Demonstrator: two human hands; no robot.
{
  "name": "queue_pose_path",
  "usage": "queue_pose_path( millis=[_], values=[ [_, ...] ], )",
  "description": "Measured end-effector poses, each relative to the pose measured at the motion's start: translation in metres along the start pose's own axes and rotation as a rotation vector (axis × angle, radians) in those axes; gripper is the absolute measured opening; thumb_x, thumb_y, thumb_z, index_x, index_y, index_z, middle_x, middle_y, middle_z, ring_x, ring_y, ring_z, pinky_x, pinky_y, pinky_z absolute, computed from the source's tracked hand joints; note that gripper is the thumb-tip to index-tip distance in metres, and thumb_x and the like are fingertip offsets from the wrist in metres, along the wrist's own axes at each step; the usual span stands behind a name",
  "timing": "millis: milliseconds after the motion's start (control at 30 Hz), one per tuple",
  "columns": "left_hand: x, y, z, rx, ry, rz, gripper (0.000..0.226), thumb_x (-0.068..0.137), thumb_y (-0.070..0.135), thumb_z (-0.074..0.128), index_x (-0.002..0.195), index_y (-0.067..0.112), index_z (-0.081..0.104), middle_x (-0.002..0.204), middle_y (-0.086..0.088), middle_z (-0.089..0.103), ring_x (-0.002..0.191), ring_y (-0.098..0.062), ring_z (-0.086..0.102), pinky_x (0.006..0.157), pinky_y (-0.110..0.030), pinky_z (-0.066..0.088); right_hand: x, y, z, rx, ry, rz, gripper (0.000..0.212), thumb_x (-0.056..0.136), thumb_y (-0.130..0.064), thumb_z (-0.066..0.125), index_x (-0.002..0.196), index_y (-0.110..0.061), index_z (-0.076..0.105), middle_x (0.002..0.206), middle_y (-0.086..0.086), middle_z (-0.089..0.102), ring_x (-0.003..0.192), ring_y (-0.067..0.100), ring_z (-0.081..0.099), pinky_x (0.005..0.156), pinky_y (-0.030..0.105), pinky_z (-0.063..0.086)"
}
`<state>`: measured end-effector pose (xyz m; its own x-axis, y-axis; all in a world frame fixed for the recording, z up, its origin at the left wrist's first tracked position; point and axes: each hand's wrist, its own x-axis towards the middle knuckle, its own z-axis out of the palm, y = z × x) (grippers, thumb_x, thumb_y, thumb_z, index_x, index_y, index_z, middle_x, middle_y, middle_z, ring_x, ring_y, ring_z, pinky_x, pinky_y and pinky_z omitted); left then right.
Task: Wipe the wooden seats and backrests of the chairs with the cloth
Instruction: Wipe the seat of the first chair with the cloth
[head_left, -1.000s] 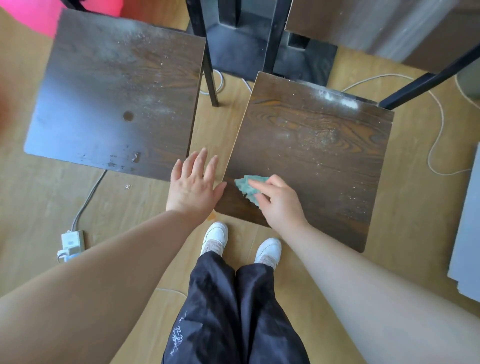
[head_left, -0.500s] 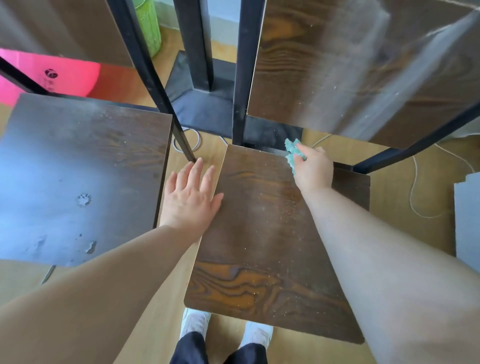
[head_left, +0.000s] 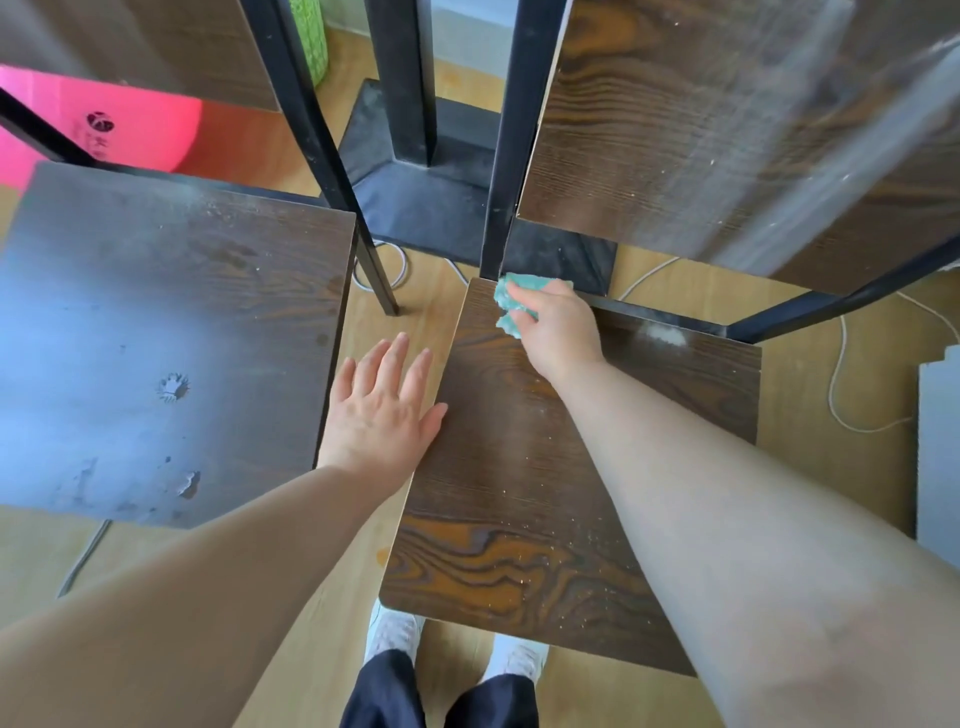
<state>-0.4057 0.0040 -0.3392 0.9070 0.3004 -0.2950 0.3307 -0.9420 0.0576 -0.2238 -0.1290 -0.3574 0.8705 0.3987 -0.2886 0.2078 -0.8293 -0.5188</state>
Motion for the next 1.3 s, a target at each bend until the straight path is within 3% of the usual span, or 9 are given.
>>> queue_pose_path(
  millis=[167, 300, 400, 567, 733, 900, 1067, 1200, 1300],
  values=[
    [-0.020, 0.000, 0.001, -0.003, -0.005, 0.005, 0.063, 0.098, 0.055, 0.027, 0.151, 0.020, 0.027, 0.159, -0.008, 0.022, 0.145, -0.028, 0.019, 0.118, -0.051, 0.017, -0.036, 0.014, -0.001, -0.003, -0.137, -0.117, 0.042, 0.090, -0.034, 0.066, 0.132, -0.027, 0.060, 0.126, -0.003, 0.053, 0.120, 0.017, 0.049, 0.105, 0.033, 0.043],
    [-0.041, 0.001, 0.002, -0.011, -0.012, 0.003, 0.062, 0.098, 0.053, 0.029, 0.150, 0.020, 0.028, 0.158, -0.009, 0.023, 0.145, -0.029, 0.019, 0.117, -0.050, 0.018, -0.076, 0.026, 0.004, 0.021, -0.164, -0.134, 0.035, 0.091, -0.037, 0.064, 0.126, -0.029, 0.064, 0.116, -0.004, 0.057, 0.111, 0.014, 0.053, 0.095, 0.031, 0.048],
    [-0.059, 0.002, 0.007, -0.027, -0.009, 0.005, 0.060, 0.098, 0.051, 0.034, 0.148, 0.018, 0.031, 0.157, -0.010, 0.026, 0.144, -0.030, 0.022, 0.116, -0.050, 0.020, -0.106, 0.035, 0.012, 0.036, -0.149, -0.157, 0.029, 0.092, -0.033, 0.065, 0.119, -0.026, 0.069, 0.107, -0.004, 0.060, 0.102, 0.014, 0.056, 0.087, 0.026, 0.046],
    [-0.088, 0.006, 0.019, -0.016, -0.055, 0.003, 0.060, 0.099, 0.052, 0.030, 0.149, 0.019, 0.027, 0.158, -0.009, 0.022, 0.145, -0.029, 0.019, 0.116, -0.051, 0.020, -0.162, 0.047, 0.025, 0.048, -0.142, -0.157, 0.024, 0.090, -0.025, 0.068, 0.113, -0.021, 0.073, 0.110, -0.001, 0.064, 0.101, 0.015, 0.059, 0.088, 0.021, 0.044],
    [-0.116, 0.012, 0.027, -0.018, -0.108, -0.004, 0.060, 0.099, 0.053, 0.027, 0.149, 0.021, 0.024, 0.159, -0.008, 0.019, 0.146, -0.029, 0.017, 0.118, -0.051, 0.018, -0.214, 0.051, 0.036, 0.070, -0.168, -0.165, 0.025, 0.091, -0.021, 0.067, 0.114, -0.019, 0.072, 0.109, 0.001, 0.064, 0.101, 0.017, 0.060, 0.090, 0.028, 0.049],
    [-0.139, 0.014, 0.033, -0.008, -0.136, 0.043, 0.060, 0.099, 0.052, 0.030, 0.149, 0.019, 0.025, 0.159, -0.009, 0.019, 0.145, -0.028, 0.015, 0.117, -0.050, 0.017, -0.262, 0.057, 0.050, 0.108, -0.227, -0.195, 0.022, 0.088, -0.016, 0.068, 0.108, -0.021, 0.075, 0.092, 0.001, 0.059, 0.081, 0.013, 0.052, 0.073, 0.030, 0.047],
    [-0.145, 0.019, 0.031, -0.008, -0.156, 0.068, 0.061, 0.099, 0.051, 0.032, 0.149, 0.017, 0.028, 0.158, -0.010, 0.021, 0.145, -0.029, 0.017, 0.116, -0.050, 0.018, -0.296, 0.060, 0.057, 0.168, -0.262, -0.205, 0.021, 0.087, -0.016, 0.068, 0.106, -0.020, 0.076, 0.085, 0.002, 0.057, 0.076, 0.012, 0.051, 0.066, 0.027, 0.042],
    [-0.141, 0.025, 0.027, -0.004, -0.151, 0.103, 0.060, 0.099, 0.050, 0.033, 0.148, 0.017, 0.029, 0.157, -0.010, 0.024, 0.143, -0.030, 0.020, 0.116, -0.051, 0.020, -0.294, 0.058, 0.050, 0.254, -0.227, -0.130, 0.025, 0.088, -0.013, 0.068, 0.112, -0.016, 0.074, 0.087, -0.003, 0.055, 0.078, 0.011, 0.052, 0.072, 0.026, 0.045],
    [-0.126, 0.032, 0.022, 0.003, -0.150, 0.109, 0.059, 0.099, 0.050, 0.032, 0.148, 0.018, 0.027, 0.157, -0.009, 0.023, 0.143, -0.030, 0.020, 0.116, -0.052, 0.020, -0.273, 0.059, 0.028, 0.333, -0.096, -0.054, 0.023, 0.088, -0.015, 0.069, 0.110, -0.014, 0.074, 0.092, -0.006, 0.059, 0.083, 0.006, 0.055, 0.078, 0.018, 0.045]
  ],
)
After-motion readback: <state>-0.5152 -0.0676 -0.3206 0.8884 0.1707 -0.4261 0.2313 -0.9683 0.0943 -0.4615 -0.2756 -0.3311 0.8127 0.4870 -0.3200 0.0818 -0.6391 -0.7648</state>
